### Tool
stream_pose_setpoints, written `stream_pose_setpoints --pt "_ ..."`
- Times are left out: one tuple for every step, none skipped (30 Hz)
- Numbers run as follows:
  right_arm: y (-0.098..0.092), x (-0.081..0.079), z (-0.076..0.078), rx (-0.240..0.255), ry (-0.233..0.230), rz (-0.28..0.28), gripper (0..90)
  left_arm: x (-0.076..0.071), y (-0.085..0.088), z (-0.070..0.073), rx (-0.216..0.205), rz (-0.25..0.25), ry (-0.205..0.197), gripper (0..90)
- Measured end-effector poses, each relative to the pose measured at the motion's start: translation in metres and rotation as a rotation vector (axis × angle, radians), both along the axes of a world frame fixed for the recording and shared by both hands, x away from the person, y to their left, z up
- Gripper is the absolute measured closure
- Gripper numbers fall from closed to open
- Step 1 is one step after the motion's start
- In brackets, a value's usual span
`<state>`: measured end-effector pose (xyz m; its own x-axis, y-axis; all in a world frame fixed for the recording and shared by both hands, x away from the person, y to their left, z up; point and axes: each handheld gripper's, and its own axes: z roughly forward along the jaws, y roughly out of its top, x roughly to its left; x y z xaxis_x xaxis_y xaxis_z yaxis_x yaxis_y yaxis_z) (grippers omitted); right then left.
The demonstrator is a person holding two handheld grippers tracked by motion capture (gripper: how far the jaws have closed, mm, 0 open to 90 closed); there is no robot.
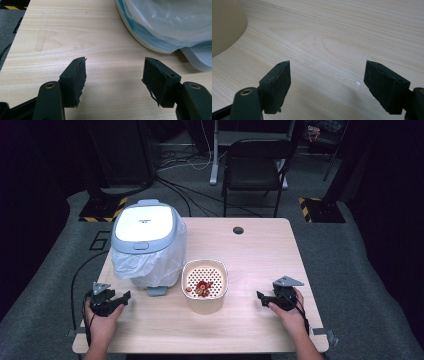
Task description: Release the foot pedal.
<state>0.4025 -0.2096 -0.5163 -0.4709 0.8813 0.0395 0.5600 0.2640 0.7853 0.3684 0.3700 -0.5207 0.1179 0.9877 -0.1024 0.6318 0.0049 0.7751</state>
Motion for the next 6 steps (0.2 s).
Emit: stream_pose_setpoints --pt "-0.0014 -0.0004 0.0001 0.0 -0.004 -0.006 21.0 0.0003 -0.0007 -0.0003 0.006 0.003 0.006 34.7" --pt "-0.0033 0.0 -0.0003 -0.007 -0.015 -0.004 20.7 0.0007 -0.0008 -0.0006 0.01 0.0 0.01 34.7" --pt "-0.0045 -0.0008 -0.0005 -0.005 -0.004 -0.013 20.7 0.0013 -0.0011 -0.001 0.016 -0.001 0.006 34.7" --pt "-0.0057 -0.0009 -0.0014 -0.003 -0.003 -0.016 20.6 0.0019 -0.0018 -0.0013 0.023 0.0 -0.001 34.7" --pt "-0.0067 -0.0013 -0.0019 -0.005 0.003 -0.024 20.6 0.0021 -0.0021 -0.0015 0.03 -0.005 -0.001 34.7" --pt "-0.0076 -0.0012 -0.0025 -0.004 0.004 -0.029 20.5 0.0023 -0.0025 -0.0019 0.038 -0.008 0.004 34.7"
